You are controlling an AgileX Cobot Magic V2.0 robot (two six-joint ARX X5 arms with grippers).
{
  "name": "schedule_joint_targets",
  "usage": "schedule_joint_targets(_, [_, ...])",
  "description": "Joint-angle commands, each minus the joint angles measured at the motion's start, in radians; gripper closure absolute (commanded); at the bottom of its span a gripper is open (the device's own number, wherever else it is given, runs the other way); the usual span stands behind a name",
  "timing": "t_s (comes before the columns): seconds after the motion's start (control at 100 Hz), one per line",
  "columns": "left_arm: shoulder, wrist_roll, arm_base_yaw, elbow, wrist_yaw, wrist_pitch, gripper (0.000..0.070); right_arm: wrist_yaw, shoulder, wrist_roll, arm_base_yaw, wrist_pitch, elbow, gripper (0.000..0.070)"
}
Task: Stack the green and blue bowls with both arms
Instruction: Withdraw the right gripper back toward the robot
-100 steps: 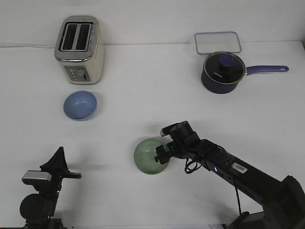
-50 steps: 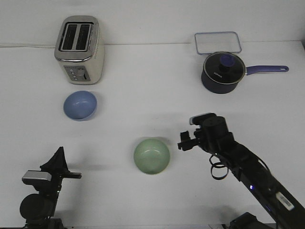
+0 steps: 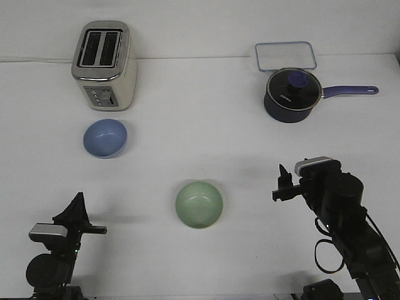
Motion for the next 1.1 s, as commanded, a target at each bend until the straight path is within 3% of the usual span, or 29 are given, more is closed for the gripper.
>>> schedule_joint_targets(0.0, [-0.002, 0.001, 0.001, -0.019, -0.003, 0.01, 0.0688, 0.002, -0.023, -0.018, -0.004, 0.029, -0.055, 0.0244])
schedule_joint_targets(0.08, [-0.002, 0.001, 0.001, -0.019, -0.003, 0.01, 0.0688, 0.005, -0.072, -0.014, -0.006, 0.104, -0.156, 0.0244])
schedule_joint_targets(0.16, [-0.002, 0.001, 0.001, -0.019, -0.003, 0.01, 0.0688, -0.009, -0.125, 0.055, -0.007, 0.191, -0.251, 0.0244])
schedule_joint_targets(0.33, [-0.002, 0.001, 0.001, -0.019, -0.003, 0.01, 0.0688, -0.007, -0.211, 0.093, -0.006, 0.254, -0.372, 0.0244])
schedule_joint_targets(1.09, [-0.002, -0.002, 0.001, -0.019, -0.003, 0.011, 0.0688, -0.001, -0.241, 0.094, -0.006, 0.274, -0.38, 0.0244])
